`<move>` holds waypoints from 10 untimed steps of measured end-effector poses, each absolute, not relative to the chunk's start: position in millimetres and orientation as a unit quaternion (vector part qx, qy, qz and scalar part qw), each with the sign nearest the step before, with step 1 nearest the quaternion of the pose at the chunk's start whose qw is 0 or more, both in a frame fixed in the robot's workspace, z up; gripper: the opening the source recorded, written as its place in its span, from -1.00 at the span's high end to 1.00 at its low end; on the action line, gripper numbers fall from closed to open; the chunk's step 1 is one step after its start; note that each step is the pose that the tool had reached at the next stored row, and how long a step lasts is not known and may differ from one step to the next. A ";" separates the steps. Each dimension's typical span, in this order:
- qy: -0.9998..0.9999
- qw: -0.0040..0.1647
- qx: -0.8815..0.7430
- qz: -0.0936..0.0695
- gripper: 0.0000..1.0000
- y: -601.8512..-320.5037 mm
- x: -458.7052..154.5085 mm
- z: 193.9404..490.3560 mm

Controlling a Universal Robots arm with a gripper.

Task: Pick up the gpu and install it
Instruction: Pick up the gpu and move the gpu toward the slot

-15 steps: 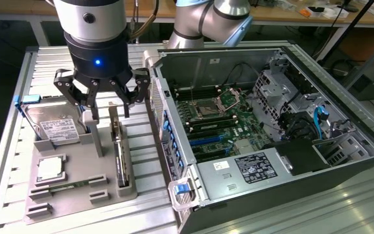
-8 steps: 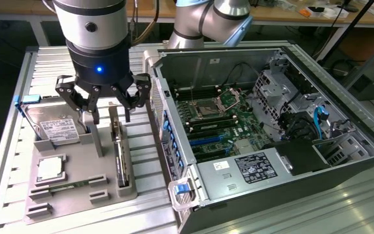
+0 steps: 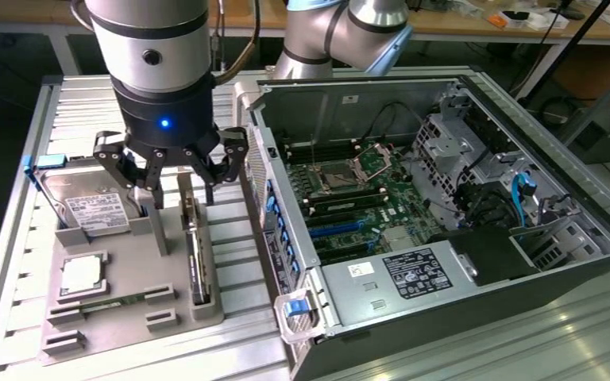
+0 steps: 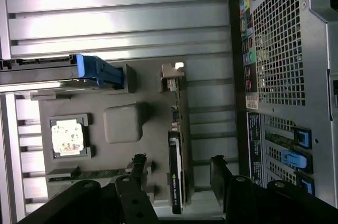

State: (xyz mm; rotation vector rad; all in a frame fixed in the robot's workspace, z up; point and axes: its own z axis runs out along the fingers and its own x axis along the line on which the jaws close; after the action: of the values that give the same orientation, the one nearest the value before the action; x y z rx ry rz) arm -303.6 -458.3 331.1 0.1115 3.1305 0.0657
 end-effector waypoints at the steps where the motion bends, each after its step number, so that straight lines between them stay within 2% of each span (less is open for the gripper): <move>1: 0.999 0.004 0.035 0.021 -0.20 -459.2 -303.4 329.8; 10: 0.999 0.004 0.026 0.021 -0.20 -469.6 -300.1 318.2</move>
State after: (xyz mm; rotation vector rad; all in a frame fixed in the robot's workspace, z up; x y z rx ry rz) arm -300.1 -469.6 318.2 0.0826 3.1318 0.0648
